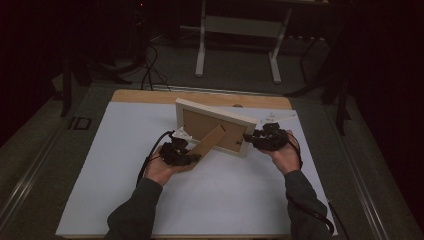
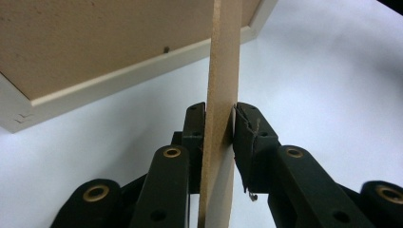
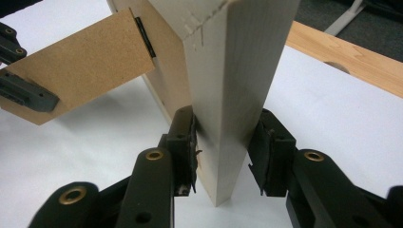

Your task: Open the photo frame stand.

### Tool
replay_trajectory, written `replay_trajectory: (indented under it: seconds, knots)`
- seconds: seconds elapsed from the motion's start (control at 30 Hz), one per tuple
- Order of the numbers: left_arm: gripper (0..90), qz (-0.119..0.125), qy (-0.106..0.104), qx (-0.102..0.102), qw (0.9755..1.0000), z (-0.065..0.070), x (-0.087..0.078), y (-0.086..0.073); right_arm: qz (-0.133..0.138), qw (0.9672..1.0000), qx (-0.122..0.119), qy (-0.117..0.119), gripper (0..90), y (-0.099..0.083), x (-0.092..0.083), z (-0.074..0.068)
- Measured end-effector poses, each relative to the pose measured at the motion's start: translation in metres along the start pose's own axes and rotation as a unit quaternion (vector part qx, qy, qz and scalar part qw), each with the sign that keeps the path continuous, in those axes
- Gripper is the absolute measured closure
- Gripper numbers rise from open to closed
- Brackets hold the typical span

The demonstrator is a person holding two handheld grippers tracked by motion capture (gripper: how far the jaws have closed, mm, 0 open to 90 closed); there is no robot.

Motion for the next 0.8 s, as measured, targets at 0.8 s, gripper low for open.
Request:
replay_trajectory:
  seconds: [0.8]
  knots:
    - [68.7,0.027,-0.029,-0.008,0.9992,0.015,-0.013,-0.026,0.012,0.9996,-0.001,0.024,60.0,-0.008,-0.005,-0.017]
Point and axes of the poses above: each handheld gripper's, and its own axes: x roughly forward along the jaws, y roughly out of its top, z roughly to its right, the point moved 10 cm from there along x, roughly forward along the jaws
